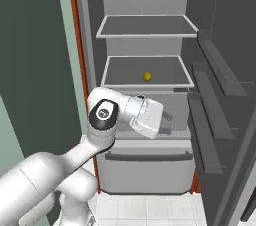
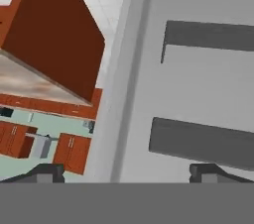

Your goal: Retrieve a lemon from the fridge and place it on the cutting board with the fish.

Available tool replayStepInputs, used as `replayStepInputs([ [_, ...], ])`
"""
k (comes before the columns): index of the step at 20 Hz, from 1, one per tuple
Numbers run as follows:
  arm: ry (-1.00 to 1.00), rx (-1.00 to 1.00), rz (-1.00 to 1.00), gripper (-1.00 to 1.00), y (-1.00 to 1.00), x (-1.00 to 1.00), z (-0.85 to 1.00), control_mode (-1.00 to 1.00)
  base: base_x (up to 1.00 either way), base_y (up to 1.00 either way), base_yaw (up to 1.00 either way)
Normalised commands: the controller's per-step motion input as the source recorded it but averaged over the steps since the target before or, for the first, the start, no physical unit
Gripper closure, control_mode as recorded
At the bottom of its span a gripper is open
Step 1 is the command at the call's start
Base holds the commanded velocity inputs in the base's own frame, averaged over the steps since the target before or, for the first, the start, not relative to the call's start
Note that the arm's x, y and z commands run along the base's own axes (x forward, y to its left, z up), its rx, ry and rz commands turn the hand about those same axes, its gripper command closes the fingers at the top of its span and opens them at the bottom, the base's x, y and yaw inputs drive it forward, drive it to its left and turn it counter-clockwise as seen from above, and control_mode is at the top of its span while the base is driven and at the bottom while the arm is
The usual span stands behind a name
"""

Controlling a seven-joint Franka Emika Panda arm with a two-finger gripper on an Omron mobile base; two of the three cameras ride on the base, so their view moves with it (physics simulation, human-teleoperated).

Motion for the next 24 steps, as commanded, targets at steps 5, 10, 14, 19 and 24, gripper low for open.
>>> replayStepInputs([
  [5,-0.28,0.45,-0.36,-1.00,0.71,0.47,0.06,-1.00,0.00,0.00,0.00],
  [10,-0.43,0.59,-0.56,-1.00,0.20,0.46,-0.23,-1.00,0.00,0.00,0.00],
  [14,-0.48,0.52,-0.58,-1.00,0.30,0.25,-0.29,-1.00,0.00,0.00,0.00],
  [19,-0.51,0.27,-0.57,-1.00,0.70,0.07,-0.22,-1.00,0.00,0.00,0.00],
  [24,-0.54,0.06,-0.58,-1.00,0.87,0.02,-0.16,-1.00,0.00,0.00,0.00],
])
